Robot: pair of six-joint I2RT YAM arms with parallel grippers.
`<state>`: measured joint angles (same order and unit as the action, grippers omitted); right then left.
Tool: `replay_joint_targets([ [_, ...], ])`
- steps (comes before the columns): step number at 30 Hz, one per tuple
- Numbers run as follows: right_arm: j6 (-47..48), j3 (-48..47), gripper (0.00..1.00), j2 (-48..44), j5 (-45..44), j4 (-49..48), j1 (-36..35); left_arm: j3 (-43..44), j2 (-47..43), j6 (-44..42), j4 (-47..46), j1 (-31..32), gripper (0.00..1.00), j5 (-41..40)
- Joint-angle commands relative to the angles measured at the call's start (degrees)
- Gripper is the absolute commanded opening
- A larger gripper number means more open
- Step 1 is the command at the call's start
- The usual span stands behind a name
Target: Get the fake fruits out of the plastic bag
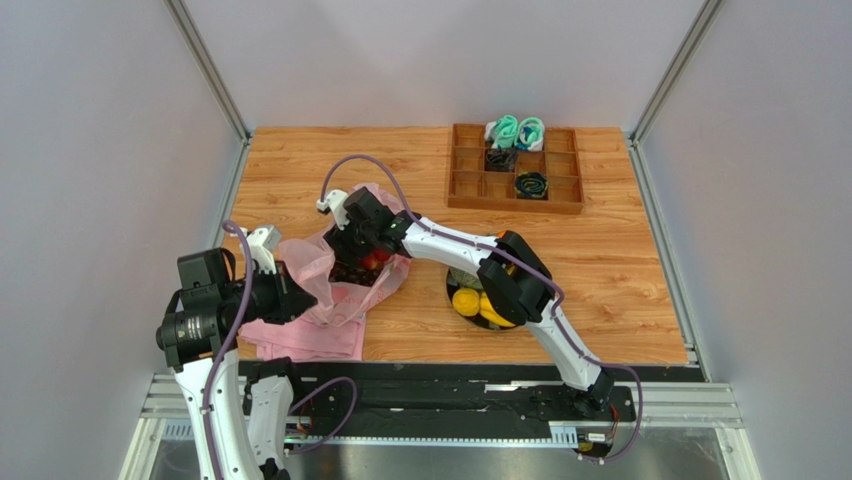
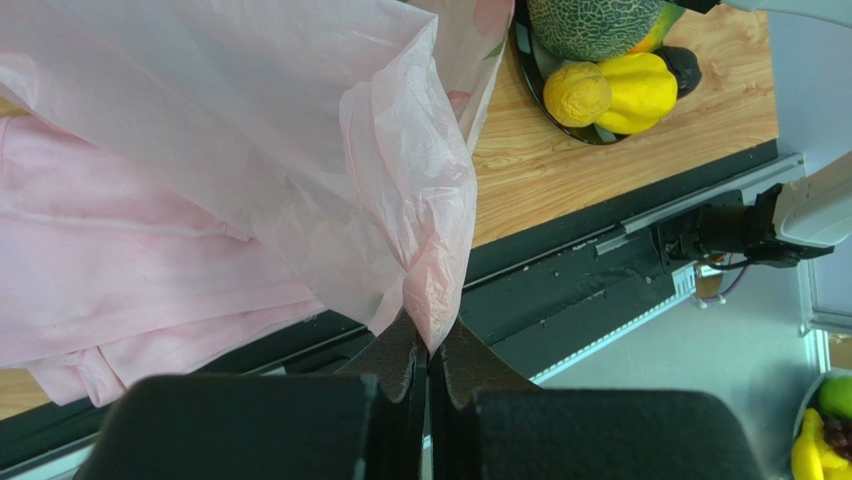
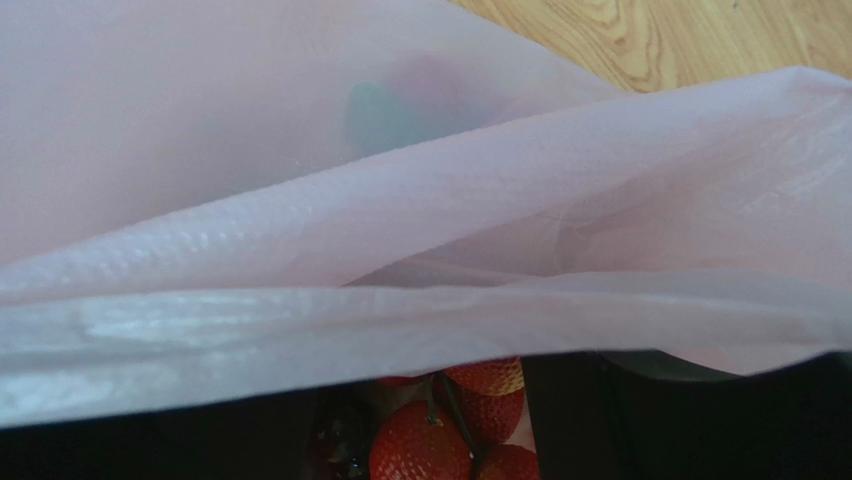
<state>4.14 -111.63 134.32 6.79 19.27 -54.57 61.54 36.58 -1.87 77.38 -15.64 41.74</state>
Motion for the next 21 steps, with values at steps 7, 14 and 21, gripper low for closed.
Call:
replay_joint_targets([
  [7,3.85,0.19,0.08,1.03,-8.61,-2.04,-0.28,-0.45,-0.98,-0.68,0.84,-1.41,0.0,0.98],
  [14,4.56,3.79,0.0,-4.76,-7.58,-2.22,-0.02,-0.89,-2.91,-0.42,0.31,-1.41,0.0,1.24],
  [21,4.3,7.04,0.0,-13.11,-1.35,-0.64,0.42,-1.68,-3.44,0.72,-1.35,-1.33,0.0,1.86],
])
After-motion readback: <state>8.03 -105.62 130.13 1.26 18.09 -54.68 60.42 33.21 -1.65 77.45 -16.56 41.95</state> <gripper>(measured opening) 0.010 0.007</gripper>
